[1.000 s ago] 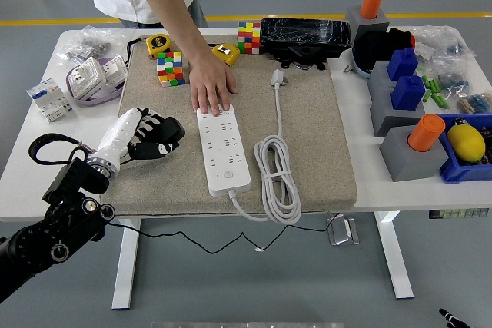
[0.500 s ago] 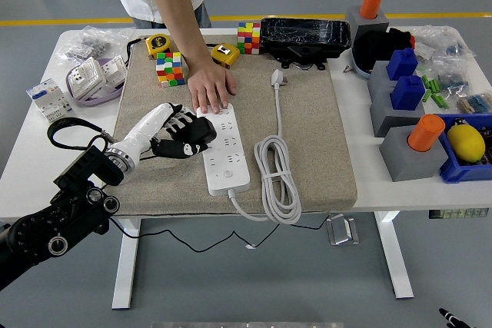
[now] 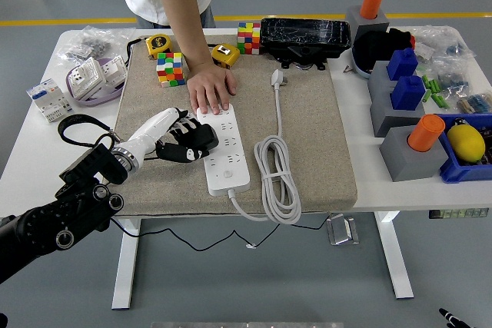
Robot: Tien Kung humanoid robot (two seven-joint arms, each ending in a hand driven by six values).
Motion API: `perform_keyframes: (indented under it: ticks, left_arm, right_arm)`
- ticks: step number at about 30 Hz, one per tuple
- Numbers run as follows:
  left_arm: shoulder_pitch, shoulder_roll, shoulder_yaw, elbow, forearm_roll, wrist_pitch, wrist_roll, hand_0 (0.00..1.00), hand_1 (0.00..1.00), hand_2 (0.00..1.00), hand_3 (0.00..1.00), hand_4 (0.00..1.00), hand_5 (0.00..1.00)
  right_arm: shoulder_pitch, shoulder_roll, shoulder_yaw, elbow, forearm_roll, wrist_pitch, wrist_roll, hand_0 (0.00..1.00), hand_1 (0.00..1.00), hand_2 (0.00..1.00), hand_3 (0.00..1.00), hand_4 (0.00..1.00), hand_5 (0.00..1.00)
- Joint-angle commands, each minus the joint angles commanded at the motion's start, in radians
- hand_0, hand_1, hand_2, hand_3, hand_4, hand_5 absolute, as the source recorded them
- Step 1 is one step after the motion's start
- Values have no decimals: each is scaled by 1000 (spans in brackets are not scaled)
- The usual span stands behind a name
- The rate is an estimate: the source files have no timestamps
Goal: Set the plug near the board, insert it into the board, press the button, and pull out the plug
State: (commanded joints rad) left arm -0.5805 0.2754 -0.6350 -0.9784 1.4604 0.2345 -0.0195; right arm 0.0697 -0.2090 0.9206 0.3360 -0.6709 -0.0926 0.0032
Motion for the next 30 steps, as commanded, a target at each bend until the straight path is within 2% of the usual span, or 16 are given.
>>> perform_keyframes:
  ticks: [15,30]
  left_arm:
    - [-10,5,17,30,-1,3,1,448,454,444,534,720,18]
    - [-14,4,29,31,-4,-28,-1,473,472,461,533,719,22]
  right_arm:
    - [0,-1,-2,1,0,1,0,611,641,651,552,943,493]
    - [1,0,-2,2,0,1,1,611,641,651,552,944,491]
